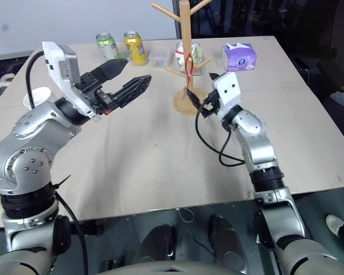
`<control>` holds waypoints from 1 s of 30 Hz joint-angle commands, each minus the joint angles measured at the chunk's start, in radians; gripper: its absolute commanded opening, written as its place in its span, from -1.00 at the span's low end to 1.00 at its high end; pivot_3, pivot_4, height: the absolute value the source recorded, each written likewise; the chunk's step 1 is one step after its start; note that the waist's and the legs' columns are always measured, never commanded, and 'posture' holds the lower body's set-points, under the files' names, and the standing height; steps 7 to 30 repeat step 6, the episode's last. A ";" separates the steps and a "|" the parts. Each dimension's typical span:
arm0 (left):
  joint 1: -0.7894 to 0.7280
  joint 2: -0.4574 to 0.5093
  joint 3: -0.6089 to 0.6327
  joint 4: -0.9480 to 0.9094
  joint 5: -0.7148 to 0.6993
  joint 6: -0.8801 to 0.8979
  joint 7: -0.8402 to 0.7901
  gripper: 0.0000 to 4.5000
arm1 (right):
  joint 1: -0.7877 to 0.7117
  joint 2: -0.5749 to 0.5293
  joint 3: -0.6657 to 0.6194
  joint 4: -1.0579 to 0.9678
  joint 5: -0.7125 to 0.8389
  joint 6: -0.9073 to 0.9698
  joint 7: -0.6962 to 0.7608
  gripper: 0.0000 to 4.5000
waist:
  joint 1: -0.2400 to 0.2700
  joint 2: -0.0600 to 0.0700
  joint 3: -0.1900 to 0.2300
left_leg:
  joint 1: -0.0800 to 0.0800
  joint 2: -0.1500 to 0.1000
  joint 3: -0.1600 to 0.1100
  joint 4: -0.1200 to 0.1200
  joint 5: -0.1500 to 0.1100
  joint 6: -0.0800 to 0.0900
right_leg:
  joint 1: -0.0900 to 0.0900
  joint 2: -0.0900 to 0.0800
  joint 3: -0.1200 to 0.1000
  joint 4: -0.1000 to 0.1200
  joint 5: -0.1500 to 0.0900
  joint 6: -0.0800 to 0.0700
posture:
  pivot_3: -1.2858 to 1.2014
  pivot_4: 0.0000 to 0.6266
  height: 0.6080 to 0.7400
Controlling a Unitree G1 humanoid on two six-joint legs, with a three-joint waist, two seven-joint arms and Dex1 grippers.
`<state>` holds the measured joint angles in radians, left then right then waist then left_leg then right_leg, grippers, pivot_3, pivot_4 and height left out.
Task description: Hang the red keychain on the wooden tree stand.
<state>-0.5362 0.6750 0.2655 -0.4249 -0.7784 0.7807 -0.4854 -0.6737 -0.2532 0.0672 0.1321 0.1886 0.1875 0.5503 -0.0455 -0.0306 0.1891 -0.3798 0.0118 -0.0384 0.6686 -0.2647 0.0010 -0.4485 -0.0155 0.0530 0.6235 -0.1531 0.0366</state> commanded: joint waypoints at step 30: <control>0.059 0.349 0.059 0.194 0.050 -0.009 -0.337 1.00 | -0.135 -0.393 -0.062 -0.208 0.316 0.472 0.449 0.98 | 0.001 0.002 0.004 | -0.001 0.001 0.000 -0.001 0.000 0.000 | -0.001 0.000 -0.001 -0.001 -0.003 -0.004 | 0.03 -0.52 1.00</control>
